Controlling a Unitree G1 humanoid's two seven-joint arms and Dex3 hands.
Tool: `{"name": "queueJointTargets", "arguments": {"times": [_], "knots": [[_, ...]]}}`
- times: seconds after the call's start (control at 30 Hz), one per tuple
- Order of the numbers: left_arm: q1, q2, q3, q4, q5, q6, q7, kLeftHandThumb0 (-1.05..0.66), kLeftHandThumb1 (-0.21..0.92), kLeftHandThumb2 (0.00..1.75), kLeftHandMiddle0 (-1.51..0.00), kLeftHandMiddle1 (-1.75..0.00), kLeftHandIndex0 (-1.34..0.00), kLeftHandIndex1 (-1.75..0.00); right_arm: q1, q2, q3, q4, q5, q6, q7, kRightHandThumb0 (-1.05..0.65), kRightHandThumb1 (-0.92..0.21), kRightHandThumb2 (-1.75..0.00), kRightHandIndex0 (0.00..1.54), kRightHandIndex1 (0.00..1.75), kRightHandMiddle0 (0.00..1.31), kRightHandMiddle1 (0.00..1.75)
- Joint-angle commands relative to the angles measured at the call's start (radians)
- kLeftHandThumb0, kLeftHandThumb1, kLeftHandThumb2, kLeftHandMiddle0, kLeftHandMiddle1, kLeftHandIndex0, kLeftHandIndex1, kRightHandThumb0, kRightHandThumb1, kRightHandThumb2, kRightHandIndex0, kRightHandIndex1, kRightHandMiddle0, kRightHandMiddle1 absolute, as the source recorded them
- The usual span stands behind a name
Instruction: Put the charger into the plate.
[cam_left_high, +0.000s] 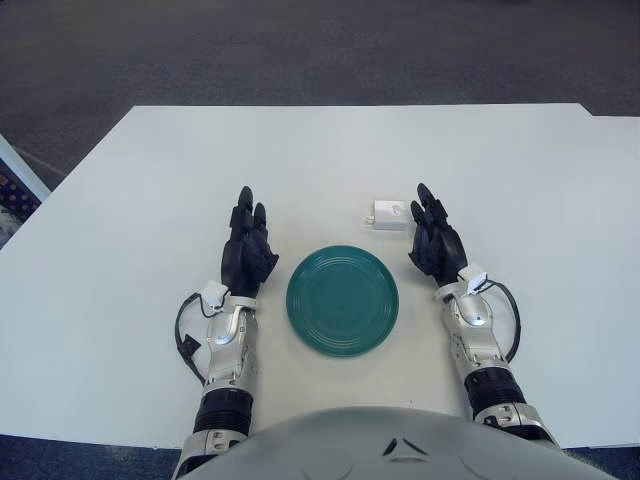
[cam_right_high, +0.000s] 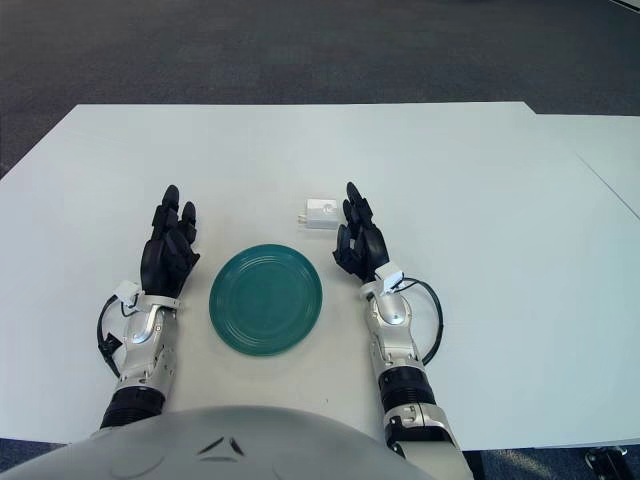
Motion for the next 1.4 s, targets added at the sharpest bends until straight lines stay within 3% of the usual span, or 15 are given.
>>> {"name": "queueJointTargets", "arguments": {"times": [0.0, 0.93, 1.03, 1.13, 1.23, 1.37], "knots": [[0.090, -0.027, 0.007, 0.101, -0.011, 0.002, 0.009, -1.05, 0.92, 0.88, 0.00, 0.00, 0.00, 0.00, 0.093, 0.005, 0.002, 0.087, -0.011, -0.024, 0.000, -0.86, -0.92, -0.83, 0.00, 0.00, 0.00, 0.01], [0.087, -0.036, 0.013, 0.106, -0.030, 0.001, 0.000, -1.05, 0.92, 0.87, 0.00, 0.00, 0.00, 0.00, 0.085, 0.002, -0.016, 0.089, 0.030, -0.034, 0.037, -0.84, -0.92, -0.80, 0.00, 0.00, 0.03, 0.03], [0.085, -0.035, 0.016, 0.114, -0.024, -0.007, 0.006, -1.05, 0.92, 0.88, 0.00, 0.00, 0.00, 0.00, -0.015, -0.088, -0.092, 0.073, 0.036, 0.091, 0.001, -0.87, -0.92, -0.84, 0.00, 0.00, 0.03, 0.03], [0.082, -0.034, 0.017, 0.121, -0.021, -0.011, 0.009, -1.05, 0.92, 0.89, 0.00, 0.00, 0.00, 0.00, -0.110, -0.144, -0.128, 0.080, -0.011, 0.144, -0.066, -0.90, -0.92, -0.89, 0.00, 0.00, 0.02, 0.03], [0.078, -0.038, 0.017, 0.131, -0.020, -0.026, 0.011, -1.05, 0.92, 0.90, 0.00, 0.00, -0.01, 0.00, -0.234, -0.209, -0.112, 0.017, -0.171, 0.156, -0.181, -0.91, -0.92, -0.91, 0.00, 0.00, 0.02, 0.03], [0.076, -0.039, 0.019, 0.137, -0.014, -0.036, 0.015, -1.05, 0.92, 0.91, 0.00, 0.00, -0.01, -0.01, -0.268, -0.266, -0.080, -0.202, -0.277, 0.248, -0.181, -0.94, -0.92, -0.91, 0.00, 0.00, 0.03, 0.04]]}}
